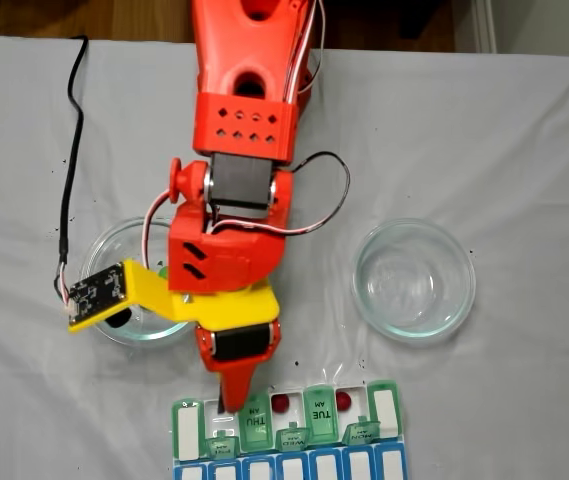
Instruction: Sort medicines into box.
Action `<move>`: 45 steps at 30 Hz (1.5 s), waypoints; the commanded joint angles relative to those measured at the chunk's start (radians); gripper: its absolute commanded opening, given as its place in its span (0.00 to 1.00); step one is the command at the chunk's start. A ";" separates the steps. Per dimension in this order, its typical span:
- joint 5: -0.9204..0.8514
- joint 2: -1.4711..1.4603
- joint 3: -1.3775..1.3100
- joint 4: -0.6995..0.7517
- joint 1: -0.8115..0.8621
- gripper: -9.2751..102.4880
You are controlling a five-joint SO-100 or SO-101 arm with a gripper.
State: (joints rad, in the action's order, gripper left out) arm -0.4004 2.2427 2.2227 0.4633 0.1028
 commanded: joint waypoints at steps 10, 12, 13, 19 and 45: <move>-0.005 -0.225 -0.138 -0.098 0.052 0.08; -0.005 -0.275 -0.167 -0.107 0.066 0.08; -0.005 -0.291 -0.179 -0.109 0.071 0.08; -0.006 -0.268 -0.163 -0.120 0.069 0.08; -0.037 -0.215 -0.124 -0.160 0.028 0.08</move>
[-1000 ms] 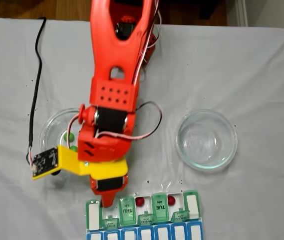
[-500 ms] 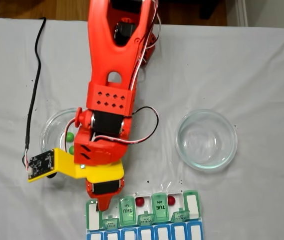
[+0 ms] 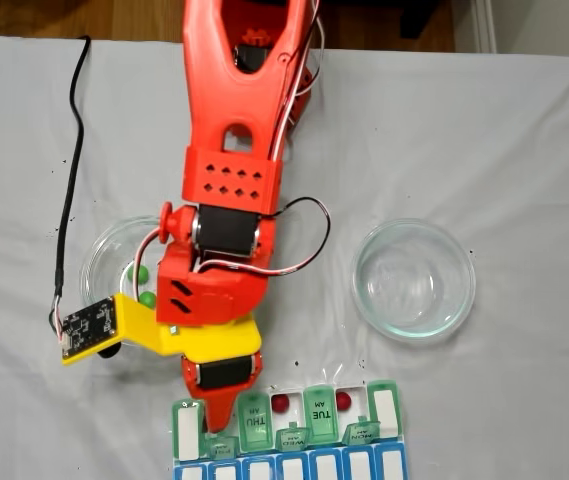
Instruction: Sort medicines into box.
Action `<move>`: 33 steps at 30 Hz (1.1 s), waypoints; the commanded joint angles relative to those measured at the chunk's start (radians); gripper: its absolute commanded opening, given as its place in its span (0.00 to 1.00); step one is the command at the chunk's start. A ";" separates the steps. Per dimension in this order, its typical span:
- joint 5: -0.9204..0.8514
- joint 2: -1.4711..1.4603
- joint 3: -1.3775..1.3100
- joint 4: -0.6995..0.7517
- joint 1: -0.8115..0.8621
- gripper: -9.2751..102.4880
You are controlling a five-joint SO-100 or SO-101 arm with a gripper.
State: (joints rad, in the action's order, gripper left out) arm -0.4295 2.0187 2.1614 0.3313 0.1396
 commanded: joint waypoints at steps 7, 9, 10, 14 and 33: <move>-0.009 -0.058 -0.097 -0.046 -0.012 0.08; -0.009 -0.057 -0.092 -0.049 -0.012 0.08; -0.012 -0.054 -0.087 -0.055 -0.014 0.08; -0.018 -0.041 -0.077 -0.067 -0.017 0.08; -0.026 -0.063 -0.060 -0.061 -0.017 0.30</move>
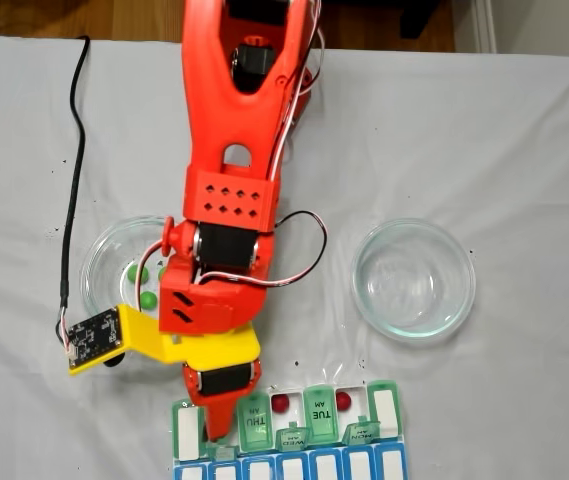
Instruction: Sort medicines into box.
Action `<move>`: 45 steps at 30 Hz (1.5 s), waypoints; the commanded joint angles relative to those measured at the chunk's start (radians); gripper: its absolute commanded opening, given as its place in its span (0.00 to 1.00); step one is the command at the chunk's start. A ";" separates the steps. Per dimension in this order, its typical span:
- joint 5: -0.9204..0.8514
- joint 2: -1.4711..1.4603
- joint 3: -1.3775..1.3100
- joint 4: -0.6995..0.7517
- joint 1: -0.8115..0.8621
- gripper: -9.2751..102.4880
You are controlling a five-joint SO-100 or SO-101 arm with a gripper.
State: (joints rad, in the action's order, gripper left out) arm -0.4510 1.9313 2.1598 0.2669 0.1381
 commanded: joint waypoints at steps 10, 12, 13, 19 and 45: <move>-0.051 0.080 -0.064 0.074 -0.003 0.08; -0.074 0.097 -0.083 0.129 0.006 0.08; -0.089 0.112 -0.094 0.169 0.009 0.08; -0.198 0.172 -0.265 0.604 0.080 0.08; -0.479 0.371 -0.175 1.023 0.276 0.26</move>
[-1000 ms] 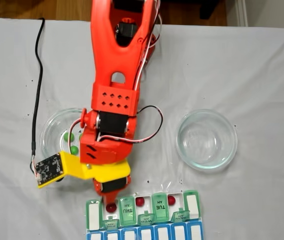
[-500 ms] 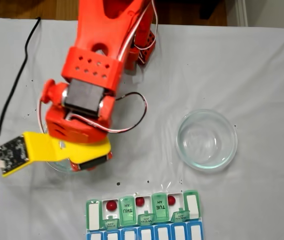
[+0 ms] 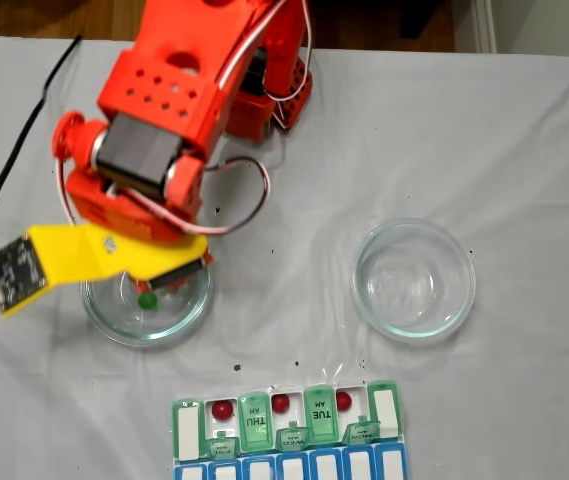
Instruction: Sort medicines into box.
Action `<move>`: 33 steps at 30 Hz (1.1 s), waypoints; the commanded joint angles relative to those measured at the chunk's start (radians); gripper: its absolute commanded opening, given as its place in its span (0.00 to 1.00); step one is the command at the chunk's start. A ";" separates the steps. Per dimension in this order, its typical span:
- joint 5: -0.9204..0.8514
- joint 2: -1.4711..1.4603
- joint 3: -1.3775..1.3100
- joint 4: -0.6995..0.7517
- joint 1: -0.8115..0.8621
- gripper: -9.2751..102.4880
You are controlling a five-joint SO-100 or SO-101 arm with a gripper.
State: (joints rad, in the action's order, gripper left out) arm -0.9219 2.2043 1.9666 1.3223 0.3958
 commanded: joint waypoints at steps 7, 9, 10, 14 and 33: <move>0.011 0.109 0.138 -0.173 0.015 0.31; 0.006 0.092 0.140 -0.183 0.017 0.31; 0.005 0.084 0.143 -0.189 0.017 0.31; -0.006 0.044 0.150 -0.224 0.023 0.30; -0.061 -0.021 0.264 -0.351 0.041 0.26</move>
State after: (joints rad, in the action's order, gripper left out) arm -0.9817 2.1752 2.2273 1.0063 0.4264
